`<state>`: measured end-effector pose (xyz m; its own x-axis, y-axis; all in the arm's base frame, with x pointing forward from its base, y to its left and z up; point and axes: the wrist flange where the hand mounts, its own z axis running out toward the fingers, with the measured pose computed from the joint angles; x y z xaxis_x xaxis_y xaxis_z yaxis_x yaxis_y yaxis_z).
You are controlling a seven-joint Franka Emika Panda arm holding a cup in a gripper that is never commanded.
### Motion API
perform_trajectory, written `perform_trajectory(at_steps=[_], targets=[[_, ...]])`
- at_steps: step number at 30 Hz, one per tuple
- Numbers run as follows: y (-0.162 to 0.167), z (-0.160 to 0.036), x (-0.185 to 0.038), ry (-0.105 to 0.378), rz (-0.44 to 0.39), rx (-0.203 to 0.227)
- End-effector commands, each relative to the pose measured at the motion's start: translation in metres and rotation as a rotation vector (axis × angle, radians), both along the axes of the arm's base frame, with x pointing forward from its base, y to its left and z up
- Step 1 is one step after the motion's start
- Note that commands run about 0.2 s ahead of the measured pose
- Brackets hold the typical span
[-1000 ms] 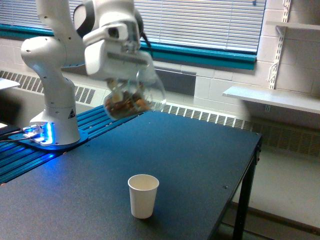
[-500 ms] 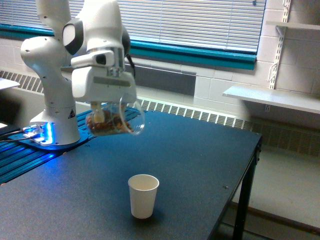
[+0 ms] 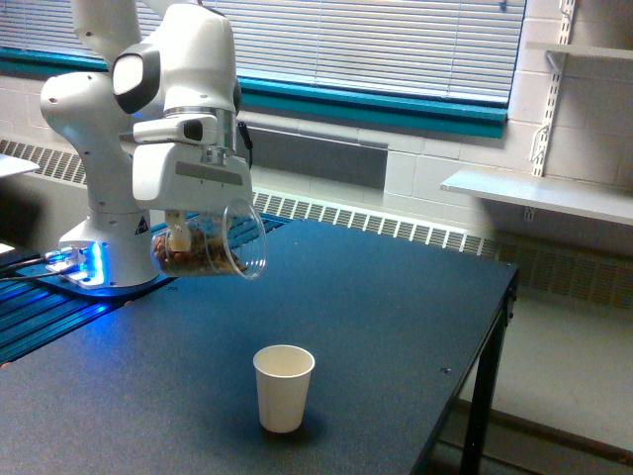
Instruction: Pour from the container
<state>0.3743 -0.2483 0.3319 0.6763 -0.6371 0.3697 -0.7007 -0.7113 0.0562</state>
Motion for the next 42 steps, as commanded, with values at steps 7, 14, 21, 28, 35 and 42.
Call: perform_trajectory(at_steps=[7,14,21,28,35,42], targets=[[0.005,-0.022,0.001,0.024,-0.078,0.009],[0.009,-0.031,0.007,0.056,-0.089,-0.002],[0.012,-0.036,0.013,0.091,-0.095,-0.024],[0.015,-0.041,0.019,0.124,-0.101,-0.042],[0.021,-0.046,0.023,0.153,-0.111,-0.062],[0.027,-0.052,0.026,0.191,-0.112,-0.08]])
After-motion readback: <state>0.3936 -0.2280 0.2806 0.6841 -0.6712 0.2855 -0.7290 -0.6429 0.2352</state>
